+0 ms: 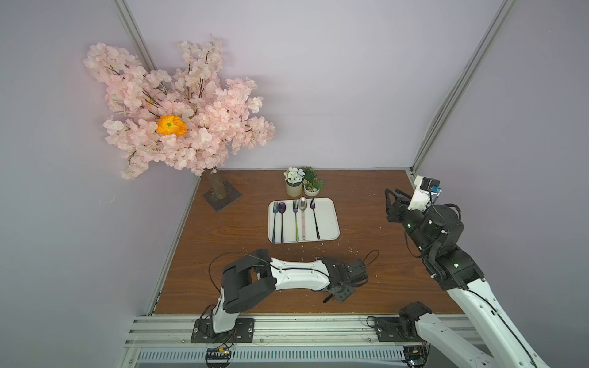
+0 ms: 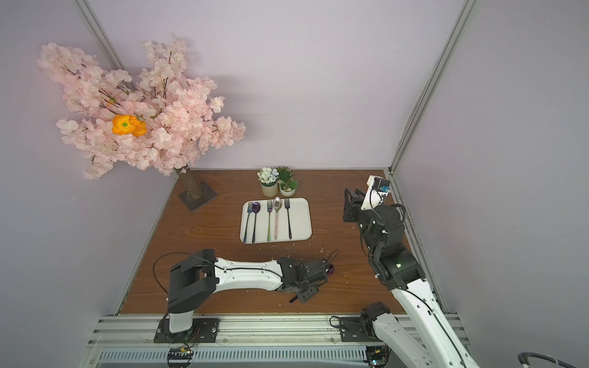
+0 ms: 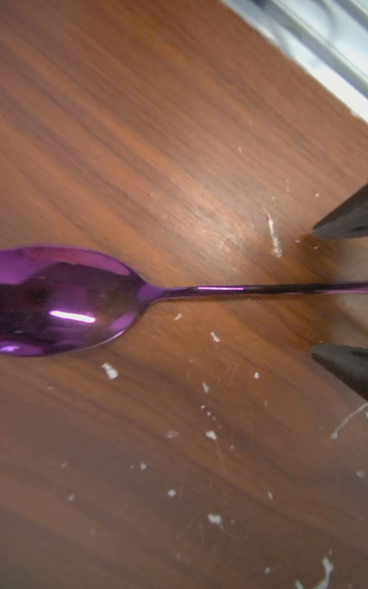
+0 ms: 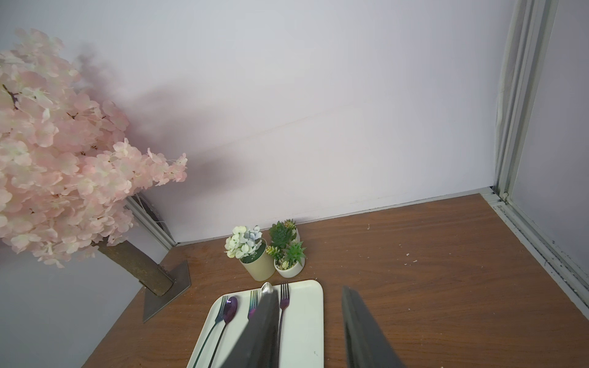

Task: Set the spoon and fork side by side
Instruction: Pick up the spoon from the center of the board.

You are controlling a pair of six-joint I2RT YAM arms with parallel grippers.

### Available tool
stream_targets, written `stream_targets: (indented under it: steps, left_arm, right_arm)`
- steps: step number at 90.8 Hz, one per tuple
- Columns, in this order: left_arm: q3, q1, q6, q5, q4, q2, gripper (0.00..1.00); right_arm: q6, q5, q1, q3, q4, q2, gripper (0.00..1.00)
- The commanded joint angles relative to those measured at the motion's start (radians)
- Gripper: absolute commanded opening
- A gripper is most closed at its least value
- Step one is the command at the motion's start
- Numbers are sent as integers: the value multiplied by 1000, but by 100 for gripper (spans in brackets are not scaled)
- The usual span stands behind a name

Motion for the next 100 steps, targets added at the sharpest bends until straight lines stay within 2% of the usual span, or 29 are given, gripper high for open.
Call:
stream_targets:
  steps: [1, 17, 34, 51, 100]
  left_arm:
    - [43, -7, -17, 26, -116, 45, 51]
    - [86, 5, -13, 42, -153, 80, 38]
    - [104, 19, 1, 61, -164, 102, 16]
    - [120, 36, 8, 76, -162, 110, 1]
    - [230, 79, 1, 41, -154, 40, 0]
  right_arm:
    - [-13, 11, -5, -4, 9, -5, 36]
    - [-22, 26, -11, -6, 12, -18, 35]
    - [-28, 30, -12, -11, 17, -34, 35]
    - [-33, 53, -14, -18, 28, -50, 34]
    - [-17, 142, -14, -62, 21, -140, 30]
